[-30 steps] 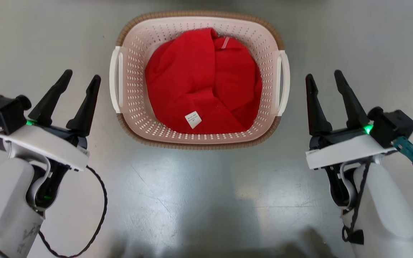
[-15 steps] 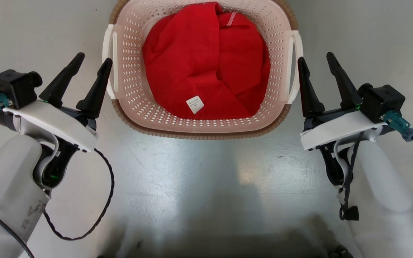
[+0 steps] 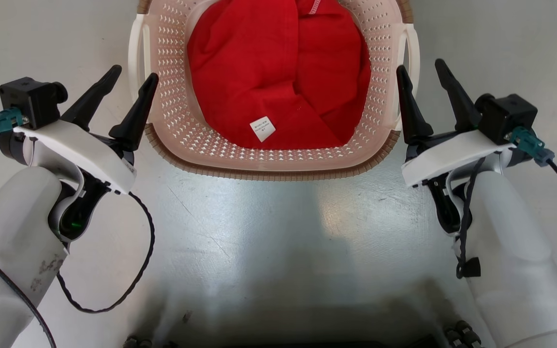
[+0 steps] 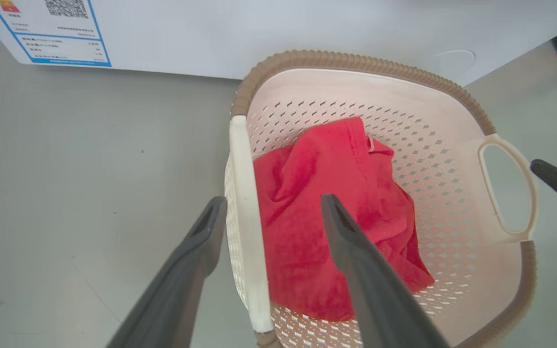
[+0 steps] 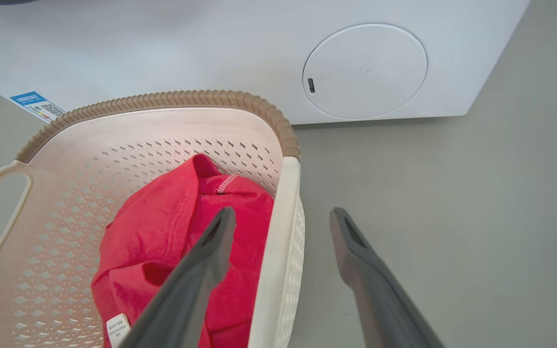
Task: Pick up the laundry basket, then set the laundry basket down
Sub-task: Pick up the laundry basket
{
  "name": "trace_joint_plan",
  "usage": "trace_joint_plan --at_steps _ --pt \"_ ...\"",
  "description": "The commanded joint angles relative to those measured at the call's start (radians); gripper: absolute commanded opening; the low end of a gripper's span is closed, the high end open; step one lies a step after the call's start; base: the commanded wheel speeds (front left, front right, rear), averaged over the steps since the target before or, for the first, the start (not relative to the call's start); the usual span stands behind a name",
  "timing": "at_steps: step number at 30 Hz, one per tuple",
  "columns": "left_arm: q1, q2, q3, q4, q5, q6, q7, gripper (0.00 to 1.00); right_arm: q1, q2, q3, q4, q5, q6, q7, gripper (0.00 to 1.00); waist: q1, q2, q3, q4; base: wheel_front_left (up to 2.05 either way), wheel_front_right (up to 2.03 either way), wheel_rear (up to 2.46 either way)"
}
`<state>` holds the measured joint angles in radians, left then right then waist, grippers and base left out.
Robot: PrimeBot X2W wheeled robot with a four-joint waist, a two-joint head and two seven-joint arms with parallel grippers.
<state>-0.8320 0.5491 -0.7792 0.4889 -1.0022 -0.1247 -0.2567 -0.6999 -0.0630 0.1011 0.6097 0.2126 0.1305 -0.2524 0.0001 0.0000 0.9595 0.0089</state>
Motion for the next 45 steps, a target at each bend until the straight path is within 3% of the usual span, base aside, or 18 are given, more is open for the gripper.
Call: trace_joint_plan --at_steps 1,28,45 --pt "-0.011 0.052 0.022 -0.006 -0.011 -0.006 -0.005 1.00 0.024 0.013 0.023 -0.007 0.008 0.000 -0.009 1.00 -0.0001 0.0000 0.003 -0.002 0.00 0.00 0.00" --pt "-0.200 0.051 -0.321 0.204 -0.228 -0.006 -0.005 1.00 -0.046 0.013 0.092 0.105 0.069 0.000 -0.009 1.00 -0.0001 0.0000 0.043 -0.025 0.00 0.00 0.00" --pt "-0.268 0.041 -0.465 0.263 -0.329 -0.006 0.021 1.00 -0.093 0.013 0.190 0.228 0.184 0.000 -0.009 1.00 -0.0001 0.0000 0.044 -0.034 0.00 0.00 0.00"
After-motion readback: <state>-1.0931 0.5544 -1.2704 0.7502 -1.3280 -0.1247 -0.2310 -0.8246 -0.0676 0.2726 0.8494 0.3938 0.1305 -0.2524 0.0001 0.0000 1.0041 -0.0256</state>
